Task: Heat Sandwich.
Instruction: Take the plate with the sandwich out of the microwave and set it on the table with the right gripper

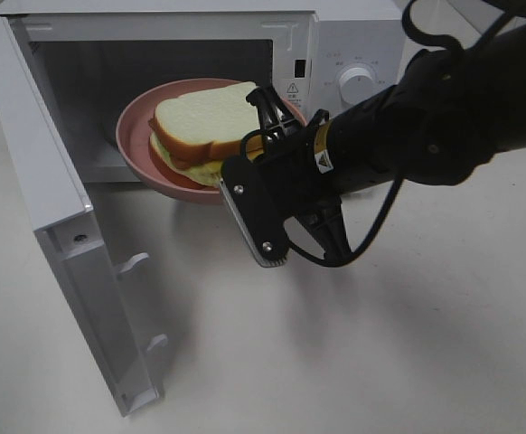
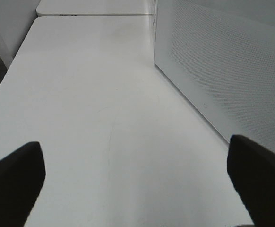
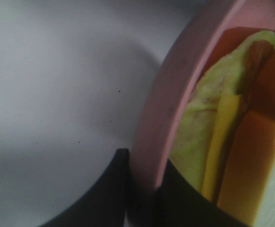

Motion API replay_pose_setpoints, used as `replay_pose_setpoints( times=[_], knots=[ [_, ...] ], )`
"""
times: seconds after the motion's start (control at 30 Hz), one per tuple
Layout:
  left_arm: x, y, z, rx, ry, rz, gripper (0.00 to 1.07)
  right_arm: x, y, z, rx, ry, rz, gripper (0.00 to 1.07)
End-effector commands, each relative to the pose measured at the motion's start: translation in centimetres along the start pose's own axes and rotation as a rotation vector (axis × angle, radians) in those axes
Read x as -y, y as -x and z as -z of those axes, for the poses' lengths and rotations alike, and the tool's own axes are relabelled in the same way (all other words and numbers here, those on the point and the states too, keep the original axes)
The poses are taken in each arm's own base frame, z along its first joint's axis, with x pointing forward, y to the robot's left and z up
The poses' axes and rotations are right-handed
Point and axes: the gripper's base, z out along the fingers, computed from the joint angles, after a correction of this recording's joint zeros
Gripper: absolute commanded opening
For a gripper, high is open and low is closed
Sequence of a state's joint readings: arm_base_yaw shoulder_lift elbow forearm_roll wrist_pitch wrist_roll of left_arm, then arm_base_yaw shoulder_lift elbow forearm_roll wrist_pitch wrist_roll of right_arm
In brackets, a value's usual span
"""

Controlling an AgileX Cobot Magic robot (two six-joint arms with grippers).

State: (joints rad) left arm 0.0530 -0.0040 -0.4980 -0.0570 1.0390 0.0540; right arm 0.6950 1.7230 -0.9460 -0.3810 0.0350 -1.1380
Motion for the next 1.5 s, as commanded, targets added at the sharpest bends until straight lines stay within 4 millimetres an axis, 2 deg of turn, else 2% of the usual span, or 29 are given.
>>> replay_pose_setpoints(
  times=[0.03,0.3,0.43,0.6,0.73,0.9,1.03,1.23,1.33,1.5],
  knots=[
    [0.0,-0.2,0.2,0.026,0.005,0.004,1.01,-0.2,-0.3,2.0,0.007,-0.054,0.018,0.01],
    [0.0,-0.2,0.2,0.026,0.005,0.004,1.01,-2.1,-0.5,4.4,0.007,-0.052,0.016,0.01],
    [0.0,-0.2,0.2,0.026,0.005,0.004,1.01,-3.6,-0.7,6.2,0.001,-0.046,0.009,0.01],
    [0.0,-0.2,0.2,0.026,0.005,0.004,1.01,-4.4,-0.8,7.2,-0.006,-0.042,0.008,0.01],
    [0.0,-0.2,0.2,0.026,0.005,0.004,1.01,-5.9,-1.2,9.2,-0.031,-0.021,0.005,0.01],
    [0.0,-0.2,0.2,0.026,0.005,0.004,1.01,-6.5,-1.4,10.1,-0.045,-0.014,0.002,0.01],
    [0.0,-0.2,0.2,0.026,0.005,0.004,1.01,-7.5,-1.7,11.7,-0.067,-0.01,-0.027,0.01],
    [0.0,-0.2,0.2,0.026,0.005,0.004,1.01,-8.6,-2.0,12.8,-0.081,-0.007,-0.056,0.01],
    [0.0,-0.2,0.2,0.026,0.005,0.004,1.01,-9.8,-2.2,13.4,-0.106,0.033,-0.077,0.01],
    [0.0,-0.2,0.2,0.026,0.005,0.004,1.01,-10.4,-2.5,13.8,-0.135,0.071,-0.126,0.01]
  ],
)
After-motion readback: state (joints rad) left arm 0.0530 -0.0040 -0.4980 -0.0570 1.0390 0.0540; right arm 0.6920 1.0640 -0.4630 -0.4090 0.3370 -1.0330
